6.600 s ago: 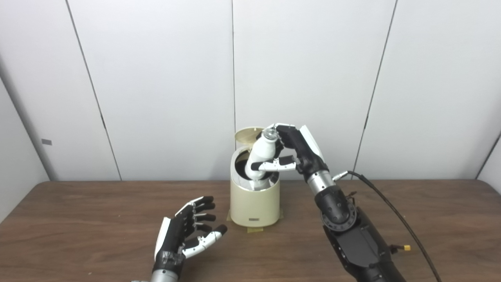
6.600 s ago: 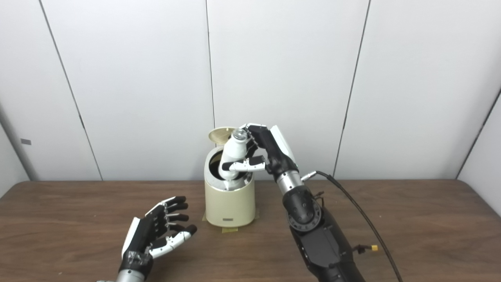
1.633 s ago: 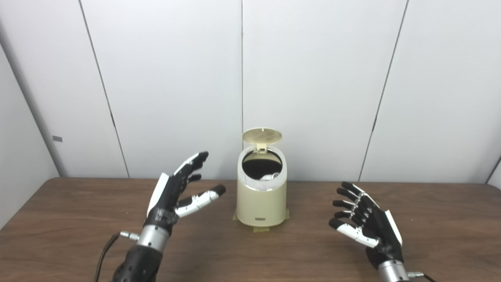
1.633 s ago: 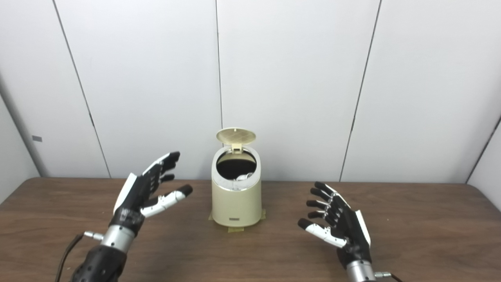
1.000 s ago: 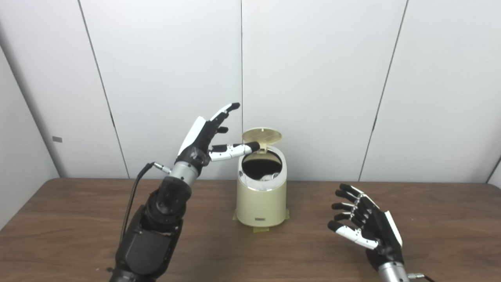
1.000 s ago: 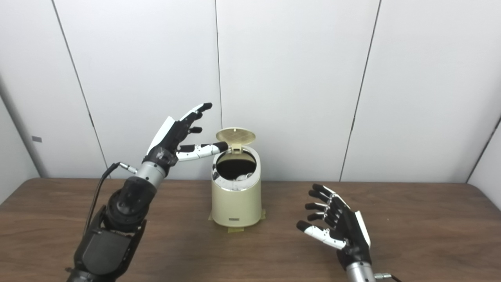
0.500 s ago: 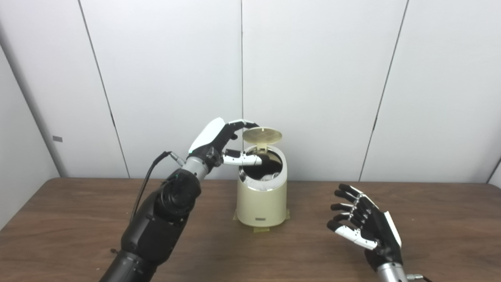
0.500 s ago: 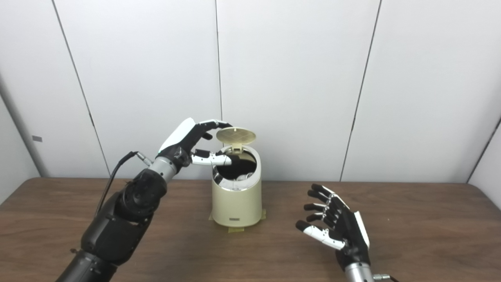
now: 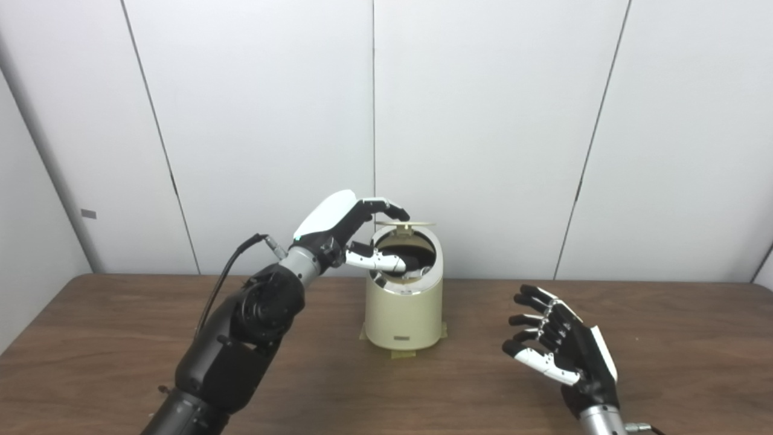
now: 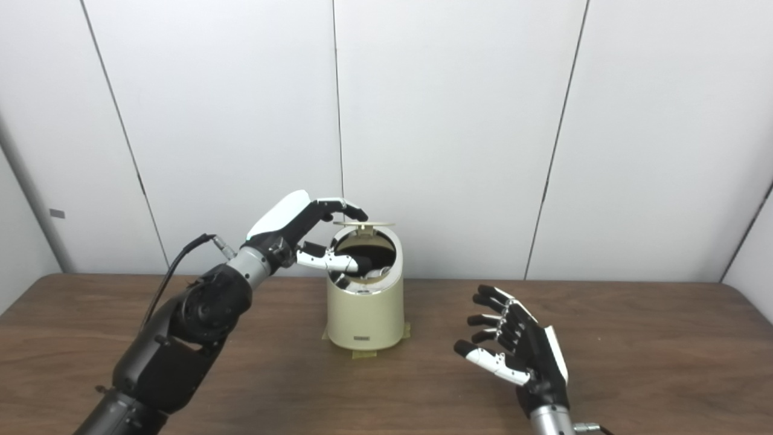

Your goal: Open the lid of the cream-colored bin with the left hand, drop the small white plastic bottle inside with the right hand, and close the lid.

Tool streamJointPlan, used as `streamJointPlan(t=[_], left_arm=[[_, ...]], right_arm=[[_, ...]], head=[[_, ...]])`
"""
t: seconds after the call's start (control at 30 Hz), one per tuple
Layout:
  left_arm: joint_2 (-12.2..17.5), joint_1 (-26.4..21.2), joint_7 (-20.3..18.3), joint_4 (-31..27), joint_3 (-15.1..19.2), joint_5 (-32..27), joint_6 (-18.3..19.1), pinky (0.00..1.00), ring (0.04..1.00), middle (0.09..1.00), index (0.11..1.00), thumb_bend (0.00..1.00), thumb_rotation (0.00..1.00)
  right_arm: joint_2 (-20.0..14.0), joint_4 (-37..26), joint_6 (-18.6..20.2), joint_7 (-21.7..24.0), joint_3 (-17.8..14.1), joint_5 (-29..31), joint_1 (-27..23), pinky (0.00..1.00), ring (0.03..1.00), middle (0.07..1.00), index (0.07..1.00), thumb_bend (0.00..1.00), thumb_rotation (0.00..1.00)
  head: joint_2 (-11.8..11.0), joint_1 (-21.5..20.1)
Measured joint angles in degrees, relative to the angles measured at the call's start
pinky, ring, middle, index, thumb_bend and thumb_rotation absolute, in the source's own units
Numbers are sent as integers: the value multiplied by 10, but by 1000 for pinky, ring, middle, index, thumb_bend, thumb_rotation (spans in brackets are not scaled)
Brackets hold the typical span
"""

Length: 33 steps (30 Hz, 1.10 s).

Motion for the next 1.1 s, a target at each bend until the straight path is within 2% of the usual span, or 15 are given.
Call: streamJointPlan(t=[0.1, 0.37, 0.53, 0.77, 1.0, 1.1], left_arm=[[4, 8, -14, -35, 1, 0, -2, 930, 957, 801, 755, 918, 466], [14, 23, -49, -68, 1, 4, 4, 973, 975, 813, 761, 916, 451], [14, 27, -50, -79, -2, 24, 1, 948, 960, 805, 759, 915, 452], [19, 35, -51, -83, -11, 54, -2, 998, 964, 810, 770, 902, 470], [23, 37, -52, -83, -23, 92, -10, 1000, 953, 796, 766, 956, 528], [25, 40, -54, -84, -24, 102, -8, 1000, 956, 793, 763, 942, 512]], right_arm=[[1, 0, 0, -1, 0, 0, 0, 474, 616, 753, 746, 789, 239], [4, 0, 1, -5, 0, 0, -1, 468, 609, 758, 755, 804, 249], [5, 1, 1, -7, 0, -1, -2, 465, 604, 759, 755, 791, 239], [7, -4, 4, -7, 0, 2, 0, 460, 593, 771, 760, 781, 218], [10, -19, 12, -7, 0, 9, 3, 463, 588, 774, 758, 769, 194], [10, -20, 15, -7, 0, 16, 3, 455, 576, 777, 761, 771, 185]], head=[[1, 0], [4, -3], [7, -7], [11, -10], [14, -11], [18, -11]])
